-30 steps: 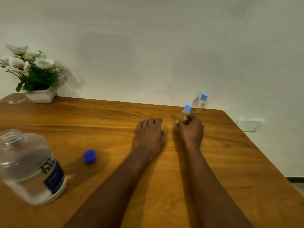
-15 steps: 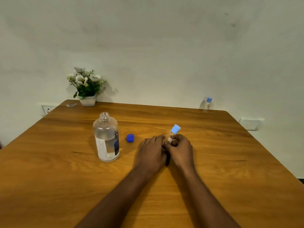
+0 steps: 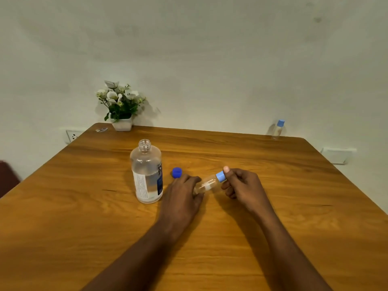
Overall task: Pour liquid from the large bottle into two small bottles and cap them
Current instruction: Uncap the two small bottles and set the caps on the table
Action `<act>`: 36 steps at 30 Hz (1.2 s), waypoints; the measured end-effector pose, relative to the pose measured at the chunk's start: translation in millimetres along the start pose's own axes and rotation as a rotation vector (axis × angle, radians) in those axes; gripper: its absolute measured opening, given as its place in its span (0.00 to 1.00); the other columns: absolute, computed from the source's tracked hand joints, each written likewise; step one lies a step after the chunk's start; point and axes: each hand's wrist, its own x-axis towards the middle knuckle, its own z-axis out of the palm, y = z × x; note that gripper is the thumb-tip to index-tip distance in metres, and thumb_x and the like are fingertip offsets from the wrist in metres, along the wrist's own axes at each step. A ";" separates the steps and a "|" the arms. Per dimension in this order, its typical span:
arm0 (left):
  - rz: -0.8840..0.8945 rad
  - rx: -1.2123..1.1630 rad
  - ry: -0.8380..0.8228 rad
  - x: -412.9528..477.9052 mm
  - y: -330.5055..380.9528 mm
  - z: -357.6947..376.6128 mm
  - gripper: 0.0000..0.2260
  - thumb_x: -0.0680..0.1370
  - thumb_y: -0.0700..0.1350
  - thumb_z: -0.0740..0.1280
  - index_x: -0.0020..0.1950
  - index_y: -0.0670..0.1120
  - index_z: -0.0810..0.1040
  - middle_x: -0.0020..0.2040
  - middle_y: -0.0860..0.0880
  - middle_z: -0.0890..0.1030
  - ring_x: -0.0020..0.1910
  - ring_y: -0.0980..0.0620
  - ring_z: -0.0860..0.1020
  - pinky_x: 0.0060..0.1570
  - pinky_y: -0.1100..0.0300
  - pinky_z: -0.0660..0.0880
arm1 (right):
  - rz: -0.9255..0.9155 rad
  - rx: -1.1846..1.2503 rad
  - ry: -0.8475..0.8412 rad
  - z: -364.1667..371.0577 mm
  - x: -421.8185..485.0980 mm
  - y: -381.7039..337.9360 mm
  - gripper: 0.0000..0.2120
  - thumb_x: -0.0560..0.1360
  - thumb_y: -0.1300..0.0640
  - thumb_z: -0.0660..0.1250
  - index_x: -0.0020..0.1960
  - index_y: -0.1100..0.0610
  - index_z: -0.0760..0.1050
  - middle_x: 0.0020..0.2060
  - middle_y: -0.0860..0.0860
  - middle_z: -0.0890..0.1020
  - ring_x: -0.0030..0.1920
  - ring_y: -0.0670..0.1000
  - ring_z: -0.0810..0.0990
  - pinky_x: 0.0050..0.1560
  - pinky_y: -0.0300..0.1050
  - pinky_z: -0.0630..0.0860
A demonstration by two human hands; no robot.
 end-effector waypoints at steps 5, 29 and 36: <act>-0.011 -0.016 -0.013 2.1 -1.3 -1.1 0.18 0.76 0.49 0.68 0.66 0.51 0.74 0.59 0.54 0.76 0.56 0.57 0.74 0.52 0.63 0.70 | -0.018 -0.050 -0.051 -8.3 3.0 2.8 0.10 0.76 0.51 0.68 0.45 0.56 0.83 0.30 0.50 0.81 0.29 0.45 0.77 0.34 0.41 0.74; 0.002 -0.028 -0.086 0.3 -5.2 -2.9 0.19 0.75 0.49 0.69 0.66 0.51 0.74 0.59 0.53 0.78 0.54 0.55 0.75 0.54 0.55 0.74 | -0.075 -0.308 -0.107 -15.0 -1.9 -10.7 0.19 0.72 0.47 0.72 0.62 0.48 0.75 0.48 0.47 0.81 0.44 0.46 0.82 0.46 0.48 0.81; 0.022 0.001 -0.077 -0.2 -4.5 -6.7 0.19 0.76 0.47 0.68 0.67 0.50 0.74 0.63 0.52 0.76 0.59 0.54 0.74 0.57 0.57 0.72 | -0.039 -0.272 -0.132 -20.4 -1.0 -7.0 0.11 0.77 0.54 0.68 0.42 0.60 0.81 0.31 0.54 0.82 0.29 0.49 0.80 0.34 0.48 0.79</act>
